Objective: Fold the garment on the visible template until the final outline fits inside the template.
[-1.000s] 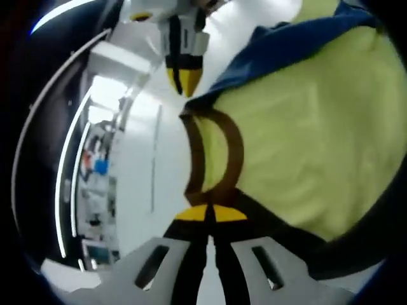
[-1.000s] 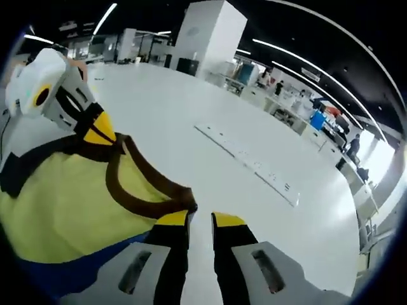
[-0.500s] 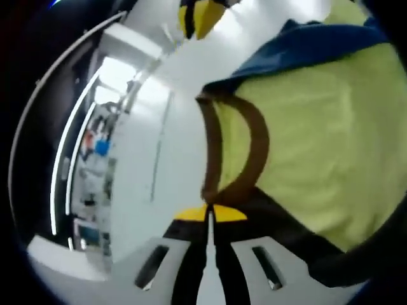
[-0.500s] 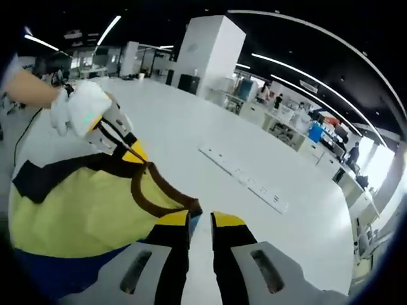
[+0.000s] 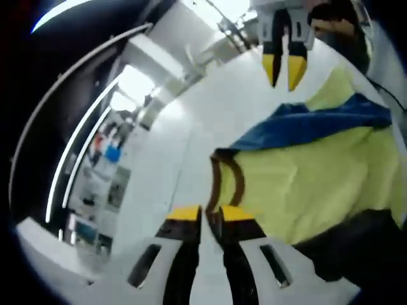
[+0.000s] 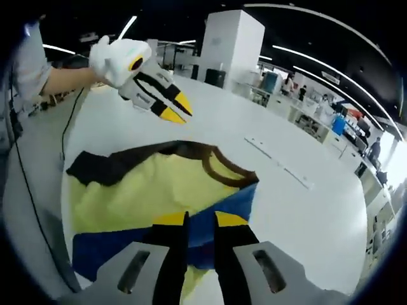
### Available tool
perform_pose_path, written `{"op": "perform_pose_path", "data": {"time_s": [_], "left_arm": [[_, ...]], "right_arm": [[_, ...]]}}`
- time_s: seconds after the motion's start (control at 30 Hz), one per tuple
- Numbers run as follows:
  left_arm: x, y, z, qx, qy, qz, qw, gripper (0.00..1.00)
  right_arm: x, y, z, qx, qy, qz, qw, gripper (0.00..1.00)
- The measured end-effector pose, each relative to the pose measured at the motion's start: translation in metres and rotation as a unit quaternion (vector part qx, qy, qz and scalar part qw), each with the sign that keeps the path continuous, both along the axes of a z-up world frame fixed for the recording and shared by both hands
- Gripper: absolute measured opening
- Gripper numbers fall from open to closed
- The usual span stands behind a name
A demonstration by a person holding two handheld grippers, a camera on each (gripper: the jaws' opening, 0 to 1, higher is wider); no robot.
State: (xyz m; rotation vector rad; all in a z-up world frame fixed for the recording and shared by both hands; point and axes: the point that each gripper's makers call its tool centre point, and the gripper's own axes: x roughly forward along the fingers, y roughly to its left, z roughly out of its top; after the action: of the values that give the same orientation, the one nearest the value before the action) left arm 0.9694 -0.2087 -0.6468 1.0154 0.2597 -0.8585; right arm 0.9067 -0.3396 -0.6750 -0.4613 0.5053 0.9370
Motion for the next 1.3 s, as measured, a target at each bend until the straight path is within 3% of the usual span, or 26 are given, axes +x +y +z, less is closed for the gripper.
{"op": "perform_pose_path", "data": {"time_s": [0.1,0.2,0.3,0.37,0.47,0.5,0.57,0.83,1.0,1.13,1.17,1.23,1.3], "left_arm": [[-0.028,-0.006,0.003,-0.018,0.021,-0.007,0.9996,0.21],[-0.049,-0.008,0.006,-0.025,0.031,-0.010,0.9992,0.25],[-0.067,-0.003,0.006,-0.028,0.038,0.003,0.9989,0.34],[-0.080,0.001,0.005,-0.047,0.051,0.021,0.9973,0.37],[-0.102,0.005,0.004,-0.057,0.065,0.030,0.9958,0.41],[-0.112,0.005,0.003,-0.058,0.065,0.032,0.9957,0.43],[-0.127,0.009,0.003,-0.058,0.068,0.039,0.9952,0.47],[-0.175,0.009,0.006,-0.119,0.118,0.059,0.9841,0.62],[-0.201,0.005,0.014,-0.178,0.164,0.060,0.9685,0.70],[-0.213,0.005,0.029,-0.211,0.167,0.051,0.9618,0.78],[-0.216,0.004,0.034,-0.234,0.175,0.055,0.9548,0.79],[-0.220,0.006,0.042,-0.255,0.181,0.055,0.9482,0.81],[-0.224,0.011,0.047,-0.259,0.176,0.056,0.9480,0.80]], "right_arm": [[-0.031,0.004,0.004,0.008,0.013,0.015,0.9998,0.15],[-0.056,0.002,0.004,-0.014,0.019,0.028,0.9993,0.15],[-0.083,0.001,0.007,-0.007,0.042,0.027,0.9987,0.14],[-0.108,0.005,0.009,-0.003,0.060,0.040,0.9974,0.12],[-0.143,0.008,-0.003,-0.028,0.099,0.067,0.9925,0.08],[-0.157,0.009,-0.011,-0.034,0.125,0.074,0.9888,0.07],[-0.168,0.010,-0.024,-0.036,0.144,0.068,0.9866,0.08],[-0.186,0.024,-0.048,-0.060,0.138,0.037,0.9879,0.11],[-0.190,0.028,-0.066,-0.072,0.158,-0.003,0.9849,0.15],[-0.191,0.026,-0.082,-0.089,0.166,-0.018,0.9820,0.19],[-0.190,0.028,-0.083,-0.086,0.165,-0.025,0.9823,0.18],[-0.189,0.029,-0.084,-0.088,0.157,-0.034,0.9831,0.16],[-0.185,0.027,-0.087,-0.105,0.141,-0.039,0.9838,0.13]]}}
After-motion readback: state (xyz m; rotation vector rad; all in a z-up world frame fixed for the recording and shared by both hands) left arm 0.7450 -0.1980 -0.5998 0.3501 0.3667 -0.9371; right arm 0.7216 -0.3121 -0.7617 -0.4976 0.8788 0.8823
